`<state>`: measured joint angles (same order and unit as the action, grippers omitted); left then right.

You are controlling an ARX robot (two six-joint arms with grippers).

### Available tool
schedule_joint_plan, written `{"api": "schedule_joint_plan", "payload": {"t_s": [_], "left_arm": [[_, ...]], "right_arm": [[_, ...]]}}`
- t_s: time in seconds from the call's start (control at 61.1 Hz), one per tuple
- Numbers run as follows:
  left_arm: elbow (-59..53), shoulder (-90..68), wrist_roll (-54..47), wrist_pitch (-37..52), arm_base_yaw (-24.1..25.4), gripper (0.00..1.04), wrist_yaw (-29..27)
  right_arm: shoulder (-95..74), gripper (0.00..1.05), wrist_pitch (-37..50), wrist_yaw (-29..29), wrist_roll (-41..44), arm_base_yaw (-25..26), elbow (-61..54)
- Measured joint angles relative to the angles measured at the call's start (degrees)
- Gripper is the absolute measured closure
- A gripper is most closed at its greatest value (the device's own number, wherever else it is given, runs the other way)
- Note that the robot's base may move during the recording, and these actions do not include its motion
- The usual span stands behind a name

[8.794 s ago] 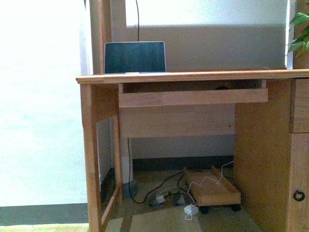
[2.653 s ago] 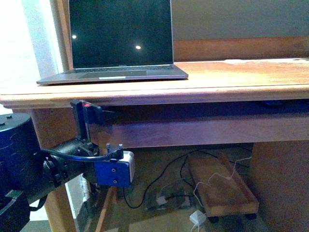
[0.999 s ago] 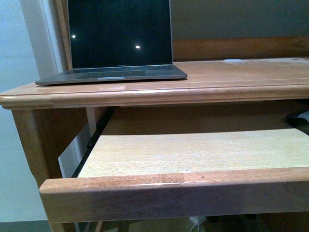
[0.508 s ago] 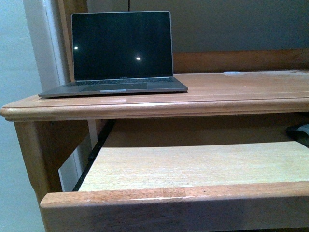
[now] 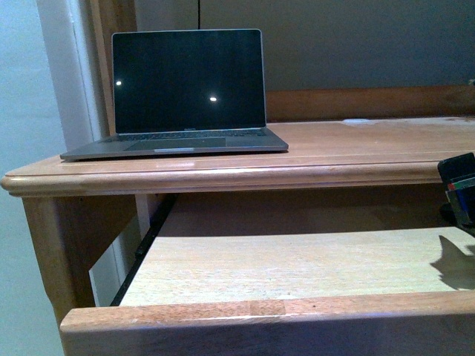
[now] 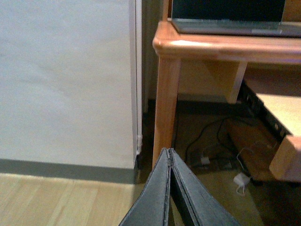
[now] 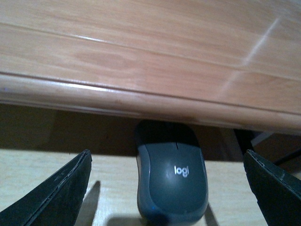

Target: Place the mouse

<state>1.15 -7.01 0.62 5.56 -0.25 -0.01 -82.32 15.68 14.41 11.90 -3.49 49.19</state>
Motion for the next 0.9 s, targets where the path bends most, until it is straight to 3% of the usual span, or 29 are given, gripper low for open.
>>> {"api": "schedule_joint_plan", "payload": {"t_s": [0.098,0.852,0.901], "left_arm": [[-0.6,5.7,0.0,-5.1,0.0,1.02,0.0],[-0.6,6.6,0.0,-5.5,0.0,1.02,0.0],[-0.6,6.6,0.0,-5.5,0.0,1.02,0.0]], "right_arm": [[-2.3,0.07,-1.7,1.3,1.5,0.3,2.7],[-11.7,0.07,-12.3,-1.2,1.9,4.6,11.2],[-12.1,0.11,-12.4,-1.6,1.4,4.8,11.6]]}}
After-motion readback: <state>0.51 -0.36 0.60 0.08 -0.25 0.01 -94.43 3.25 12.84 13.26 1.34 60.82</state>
